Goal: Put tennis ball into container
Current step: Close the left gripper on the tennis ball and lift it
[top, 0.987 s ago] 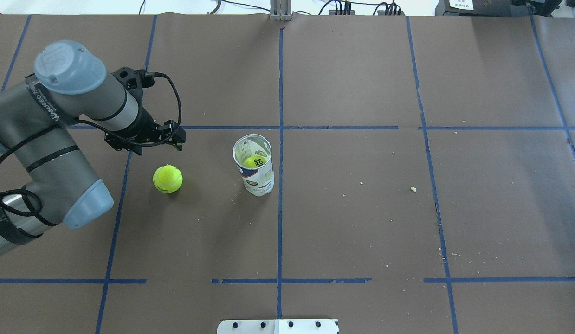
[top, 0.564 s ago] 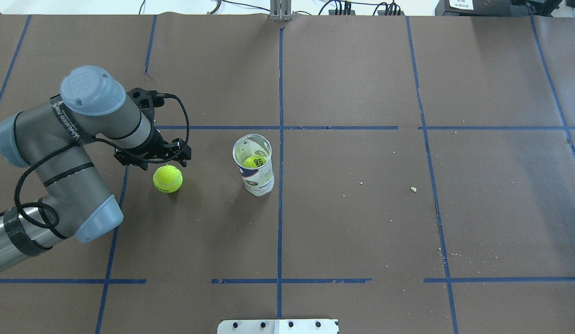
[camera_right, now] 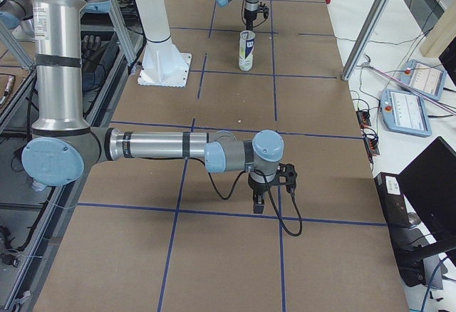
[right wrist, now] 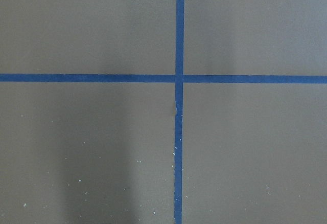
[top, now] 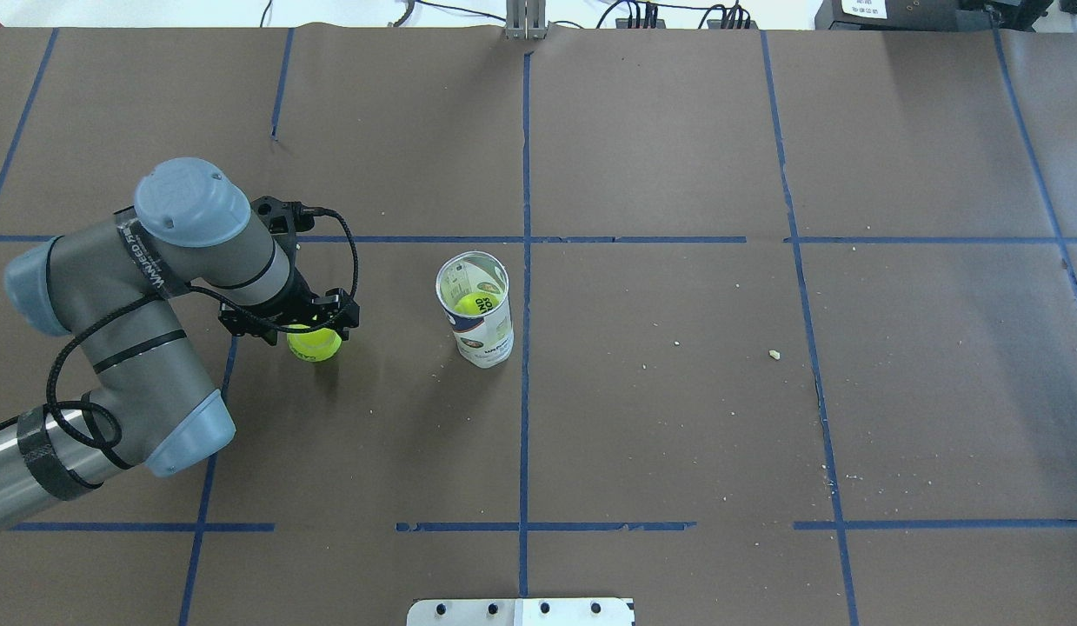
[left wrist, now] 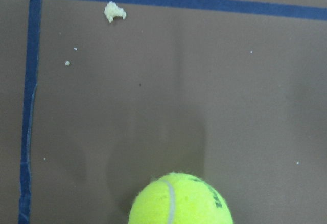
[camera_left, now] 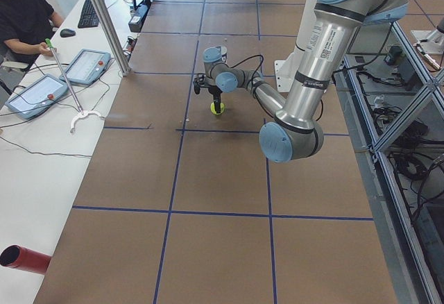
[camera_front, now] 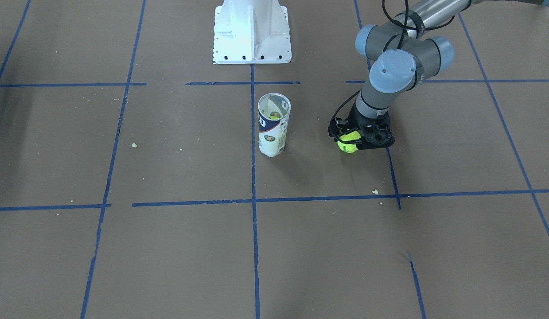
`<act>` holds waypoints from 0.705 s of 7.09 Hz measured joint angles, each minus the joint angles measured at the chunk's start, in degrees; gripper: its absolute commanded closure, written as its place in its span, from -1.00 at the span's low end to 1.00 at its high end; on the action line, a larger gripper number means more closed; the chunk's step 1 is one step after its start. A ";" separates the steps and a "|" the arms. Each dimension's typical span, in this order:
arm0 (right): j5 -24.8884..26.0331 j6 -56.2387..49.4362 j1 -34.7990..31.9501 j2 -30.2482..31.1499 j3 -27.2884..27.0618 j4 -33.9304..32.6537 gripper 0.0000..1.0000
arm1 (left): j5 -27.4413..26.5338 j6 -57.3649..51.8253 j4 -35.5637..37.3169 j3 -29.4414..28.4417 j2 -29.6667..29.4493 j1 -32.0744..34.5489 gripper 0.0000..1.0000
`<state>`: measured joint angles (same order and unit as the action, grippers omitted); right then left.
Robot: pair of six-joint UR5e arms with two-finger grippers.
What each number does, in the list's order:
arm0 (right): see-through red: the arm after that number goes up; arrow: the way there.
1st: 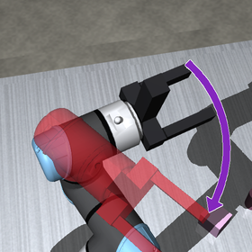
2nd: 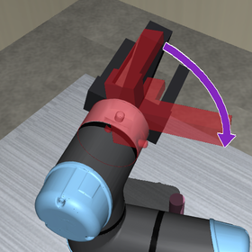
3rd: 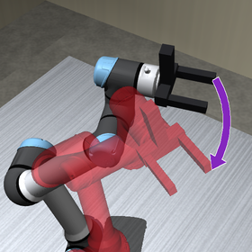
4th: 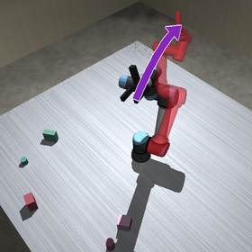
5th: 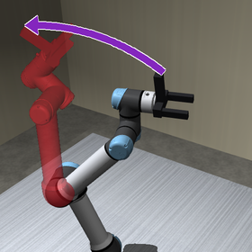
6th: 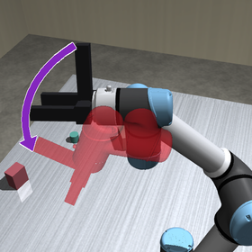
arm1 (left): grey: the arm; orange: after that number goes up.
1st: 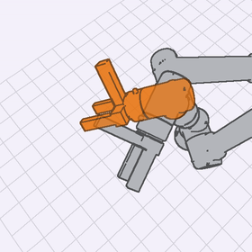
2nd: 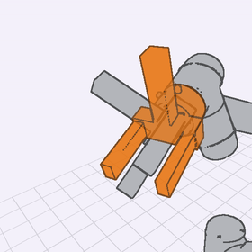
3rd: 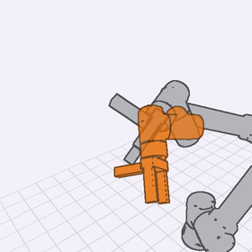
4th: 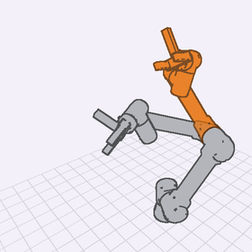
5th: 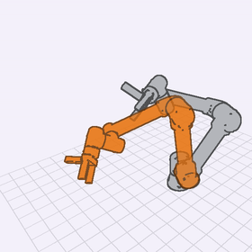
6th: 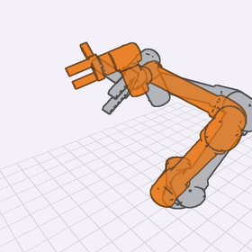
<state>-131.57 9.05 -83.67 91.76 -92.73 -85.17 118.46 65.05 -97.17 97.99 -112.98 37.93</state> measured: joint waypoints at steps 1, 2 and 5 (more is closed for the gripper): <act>0.00 0.00 0.00 0.00 0.00 0.00 -1.00 | 0.06 -0.05 -0.02 -0.02 -0.01 -0.08 -0.70; 0.00 0.00 0.00 0.00 0.00 0.00 -1.00 | 0.09 -0.08 -0.05 -0.05 -0.06 -0.17 -0.04; 0.00 0.00 0.00 0.00 0.00 0.00 -1.00 | 0.12 -0.31 0.22 0.76 -0.32 -0.18 1.00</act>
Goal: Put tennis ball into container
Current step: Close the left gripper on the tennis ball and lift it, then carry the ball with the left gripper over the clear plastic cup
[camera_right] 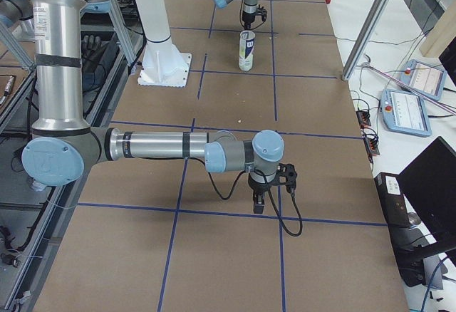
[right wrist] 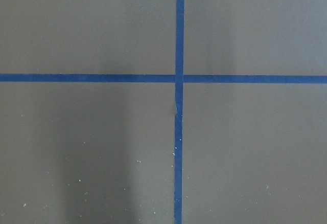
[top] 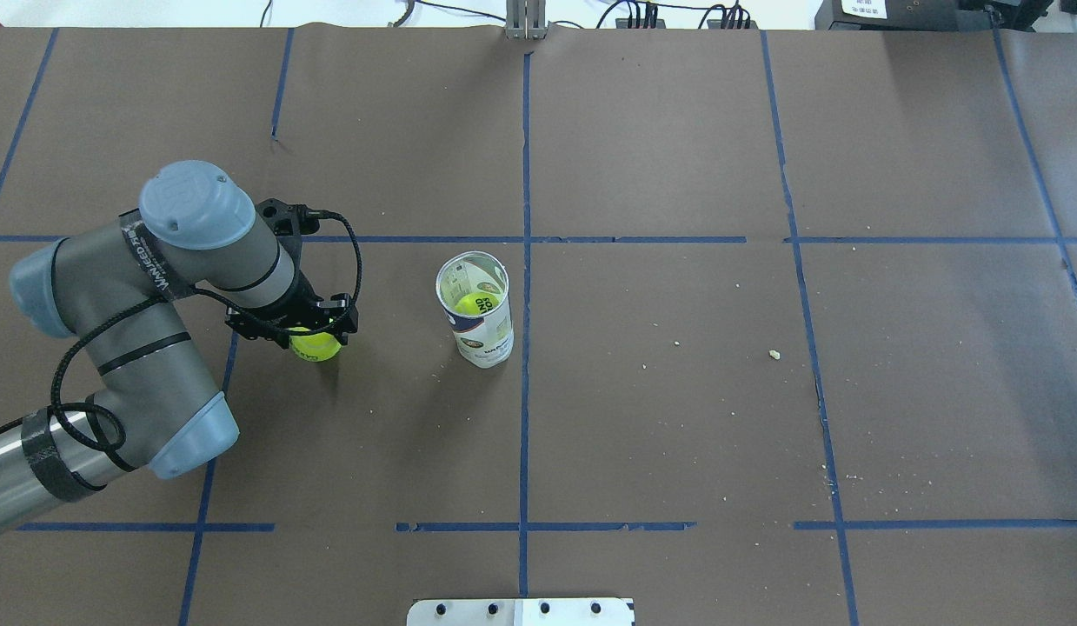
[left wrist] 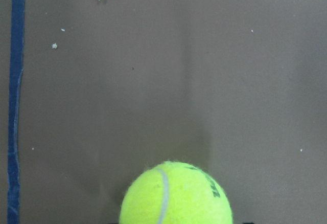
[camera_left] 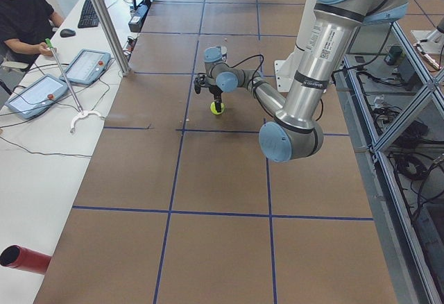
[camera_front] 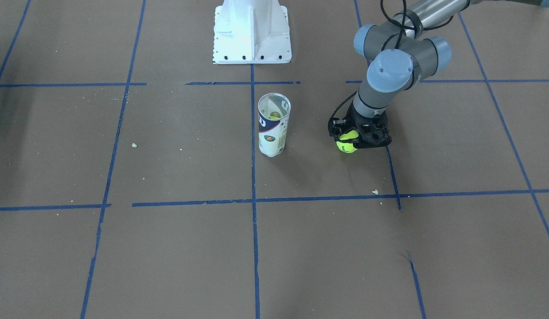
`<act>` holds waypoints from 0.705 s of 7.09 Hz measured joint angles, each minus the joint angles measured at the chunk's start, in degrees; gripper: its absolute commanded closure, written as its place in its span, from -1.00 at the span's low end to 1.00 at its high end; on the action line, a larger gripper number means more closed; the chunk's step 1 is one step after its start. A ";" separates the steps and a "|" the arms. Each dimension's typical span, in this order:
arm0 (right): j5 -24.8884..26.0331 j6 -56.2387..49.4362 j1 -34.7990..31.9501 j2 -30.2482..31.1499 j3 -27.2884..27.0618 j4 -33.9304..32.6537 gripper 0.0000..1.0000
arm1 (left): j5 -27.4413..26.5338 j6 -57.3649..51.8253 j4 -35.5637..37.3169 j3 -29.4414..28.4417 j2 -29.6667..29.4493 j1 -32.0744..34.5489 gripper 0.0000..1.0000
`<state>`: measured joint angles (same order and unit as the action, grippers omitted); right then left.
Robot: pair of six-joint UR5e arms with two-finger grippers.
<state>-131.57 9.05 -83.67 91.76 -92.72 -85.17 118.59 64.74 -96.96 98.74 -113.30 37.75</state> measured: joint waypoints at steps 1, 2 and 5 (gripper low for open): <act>0.00 0.00 0.00 0.00 0.00 0.00 -1.00 | 0.04 -0.31 2.10 2.79 0.19 0.55 1.00; 0.00 0.00 0.00 0.00 0.00 0.00 -1.00 | 0.08 -1.64 7.60 7.04 0.03 1.49 1.00; 0.00 0.00 0.00 0.00 0.00 0.00 -1.00 | 1.00 -5.76 28.12 20.62 -4.27 7.20 1.00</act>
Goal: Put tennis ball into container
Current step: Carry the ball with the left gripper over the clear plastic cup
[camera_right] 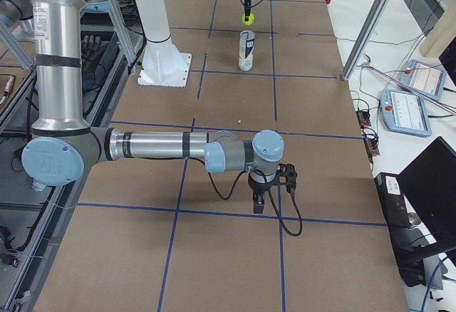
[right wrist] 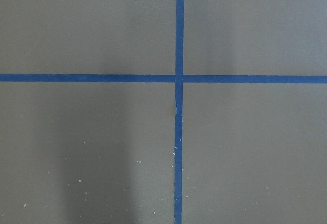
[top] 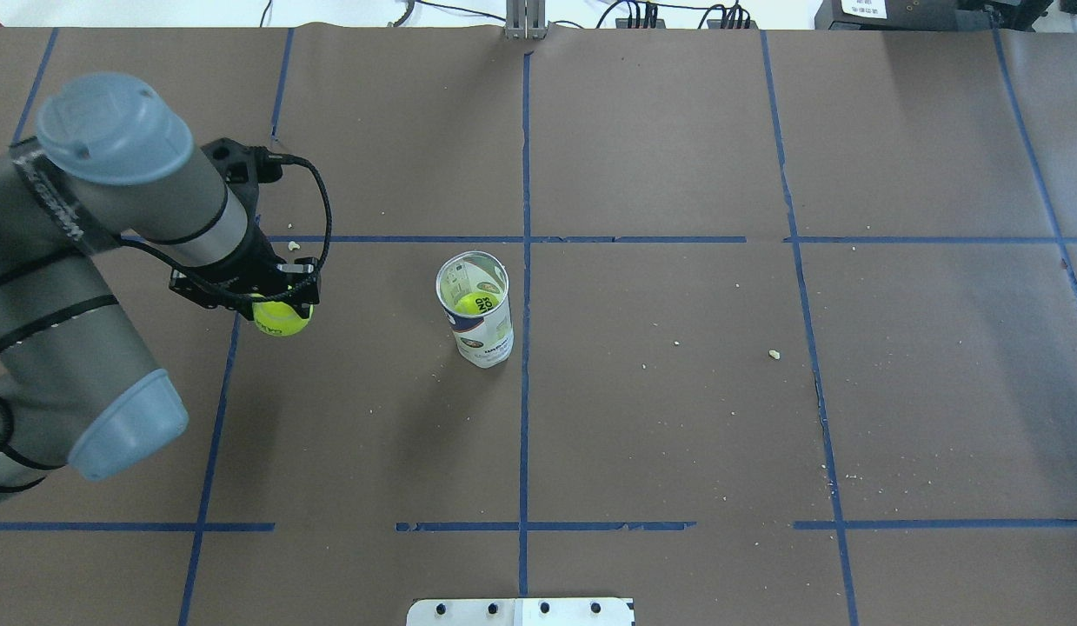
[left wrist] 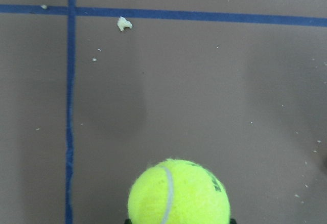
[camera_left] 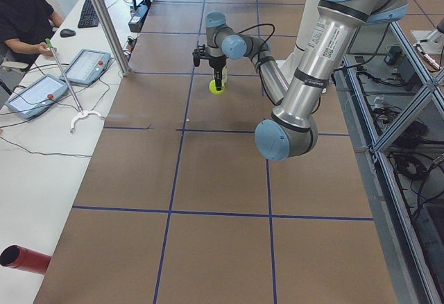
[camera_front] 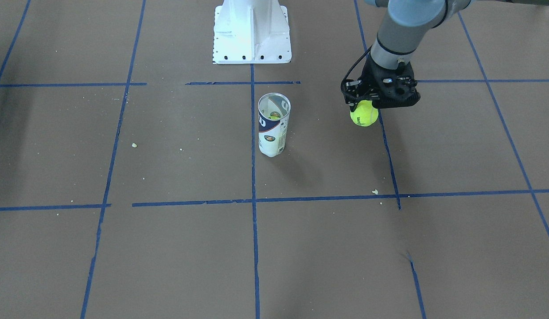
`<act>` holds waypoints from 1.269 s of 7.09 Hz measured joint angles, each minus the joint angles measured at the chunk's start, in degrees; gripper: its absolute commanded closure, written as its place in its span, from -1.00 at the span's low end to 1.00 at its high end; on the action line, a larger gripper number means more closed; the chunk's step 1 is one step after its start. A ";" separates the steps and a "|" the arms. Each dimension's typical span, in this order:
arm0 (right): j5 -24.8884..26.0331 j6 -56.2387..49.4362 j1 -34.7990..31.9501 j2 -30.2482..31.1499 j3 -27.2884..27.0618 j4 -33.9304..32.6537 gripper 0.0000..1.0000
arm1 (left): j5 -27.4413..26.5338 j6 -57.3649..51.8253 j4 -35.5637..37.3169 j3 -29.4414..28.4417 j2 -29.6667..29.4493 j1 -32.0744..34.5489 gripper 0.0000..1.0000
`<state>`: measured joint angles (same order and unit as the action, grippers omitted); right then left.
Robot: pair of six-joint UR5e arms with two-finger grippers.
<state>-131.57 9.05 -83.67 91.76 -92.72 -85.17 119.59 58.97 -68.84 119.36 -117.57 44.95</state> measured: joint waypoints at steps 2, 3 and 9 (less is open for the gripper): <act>0.00 0.00 0.03 0.00 0.00 0.00 -1.00 | 4.05 1.25 7.54 3.47 -7.24 1.54 1.00; 0.00 0.00 0.02 0.00 0.00 0.00 -1.00 | 6.08 4.02 8.45 3.05 -11.13 1.44 1.00; 0.00 0.00 0.00 0.00 0.00 0.00 -1.00 | 7.57 11.18 -1.47 -12.68 -22.49 -2.04 1.00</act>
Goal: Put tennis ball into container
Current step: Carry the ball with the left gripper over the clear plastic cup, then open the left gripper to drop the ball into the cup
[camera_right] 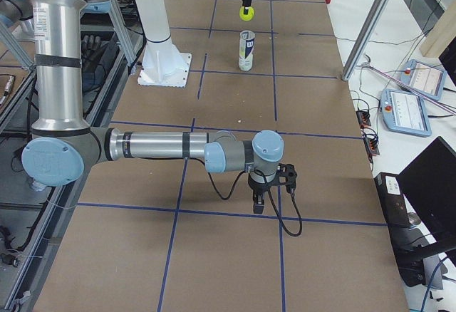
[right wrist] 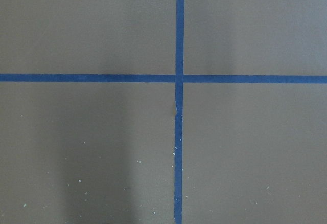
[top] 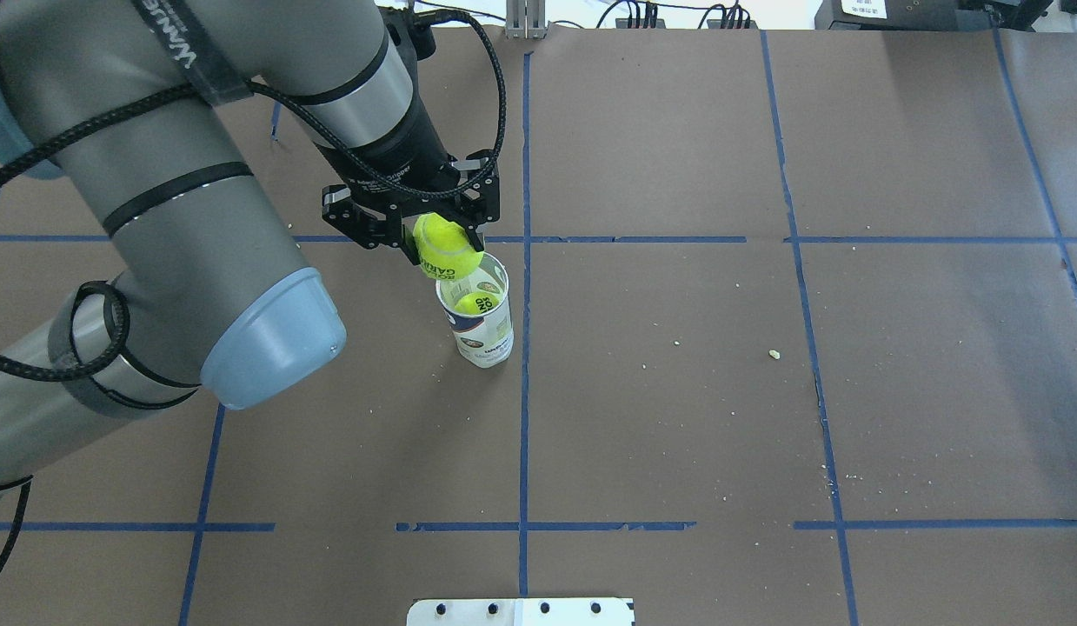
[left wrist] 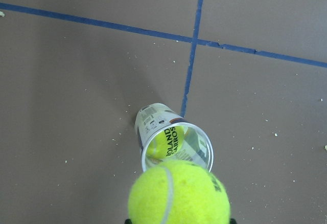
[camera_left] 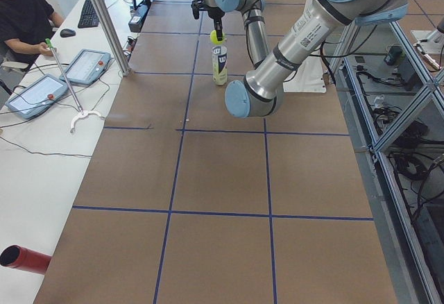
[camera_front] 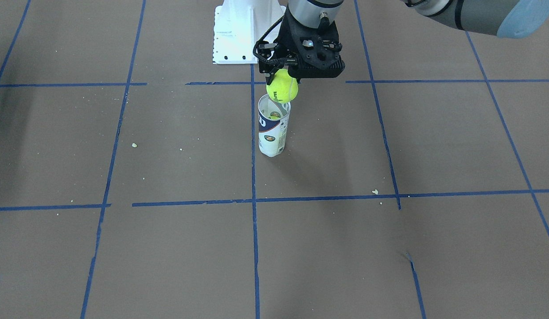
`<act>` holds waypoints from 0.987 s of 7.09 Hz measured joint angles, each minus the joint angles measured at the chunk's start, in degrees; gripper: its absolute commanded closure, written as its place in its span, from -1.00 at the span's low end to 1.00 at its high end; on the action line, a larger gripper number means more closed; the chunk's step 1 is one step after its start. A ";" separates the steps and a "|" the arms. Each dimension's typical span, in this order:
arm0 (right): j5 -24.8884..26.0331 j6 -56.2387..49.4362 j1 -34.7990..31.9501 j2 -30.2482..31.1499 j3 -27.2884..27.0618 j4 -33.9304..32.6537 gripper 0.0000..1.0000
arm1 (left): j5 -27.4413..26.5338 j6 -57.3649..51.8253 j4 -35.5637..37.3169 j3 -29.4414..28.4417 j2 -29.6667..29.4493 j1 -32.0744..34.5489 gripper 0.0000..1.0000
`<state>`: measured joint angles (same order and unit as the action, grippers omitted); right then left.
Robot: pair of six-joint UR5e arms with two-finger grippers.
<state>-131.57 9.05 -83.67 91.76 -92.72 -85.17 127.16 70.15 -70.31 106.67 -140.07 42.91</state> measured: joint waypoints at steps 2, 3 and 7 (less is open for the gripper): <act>0.00 0.00 0.00 0.00 0.00 0.00 -1.00 | 0.09 0.07 -3.34 -2.28 0.67 -0.44 1.00; 0.00 0.00 0.00 0.00 0.00 0.00 -1.00 | 0.20 0.09 -3.59 -2.12 0.86 -0.64 1.00; 0.00 0.00 0.00 0.00 0.00 0.00 -1.00 | 0.36 0.24 -3.44 -1.45 1.62 -2.23 -1.00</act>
<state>-131.57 9.05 -83.67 91.76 -92.72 -85.17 127.52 70.39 -73.75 105.23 -138.45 40.68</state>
